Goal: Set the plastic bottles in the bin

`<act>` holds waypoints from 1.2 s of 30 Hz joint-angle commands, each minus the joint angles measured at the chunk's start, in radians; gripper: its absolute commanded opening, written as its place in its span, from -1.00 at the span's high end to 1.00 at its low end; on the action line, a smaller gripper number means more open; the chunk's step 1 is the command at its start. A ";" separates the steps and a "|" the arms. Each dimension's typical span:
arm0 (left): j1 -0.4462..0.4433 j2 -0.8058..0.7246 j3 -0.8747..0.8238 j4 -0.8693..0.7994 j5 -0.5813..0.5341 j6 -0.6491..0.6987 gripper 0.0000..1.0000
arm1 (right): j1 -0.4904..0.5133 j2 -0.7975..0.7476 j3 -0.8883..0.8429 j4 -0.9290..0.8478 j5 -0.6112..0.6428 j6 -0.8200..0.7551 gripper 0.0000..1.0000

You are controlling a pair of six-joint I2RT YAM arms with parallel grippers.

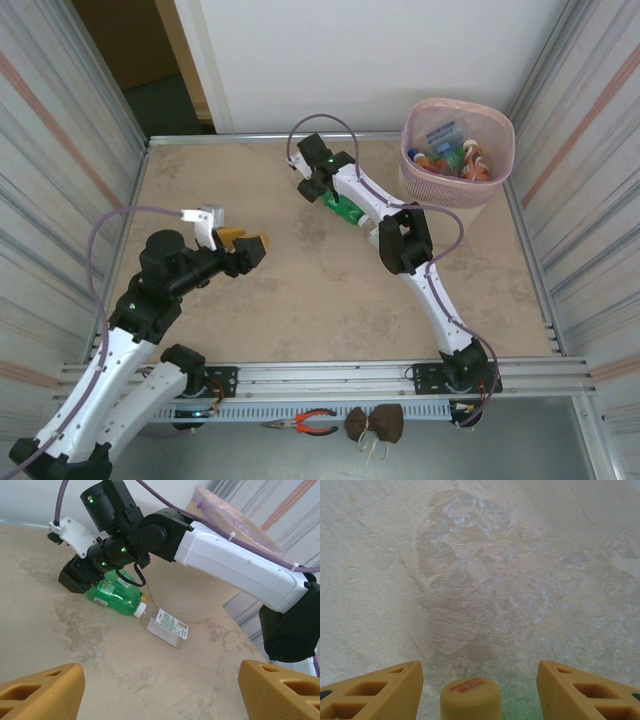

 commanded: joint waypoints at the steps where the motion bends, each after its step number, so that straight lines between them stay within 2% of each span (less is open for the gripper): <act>1: 0.005 0.006 0.045 -0.010 0.017 0.005 -0.61 | 0.001 0.038 0.037 0.020 0.028 -0.042 -0.19; 8: 0.005 0.000 0.035 -0.007 0.020 -0.007 -0.60 | 0.006 0.053 0.037 -0.052 0.058 -0.048 -0.09; 23: 0.005 -0.012 0.028 0.014 0.023 -0.025 -0.59 | 0.024 -0.047 0.037 -0.166 0.076 -0.033 0.30; 31: 0.005 -0.004 0.033 0.043 0.036 -0.008 -0.56 | 0.036 -0.200 0.028 -0.190 -0.023 0.082 0.39; 36: 0.005 0.018 0.034 0.088 0.074 0.033 -0.54 | 0.039 -0.357 -0.071 -0.148 -0.142 0.191 0.39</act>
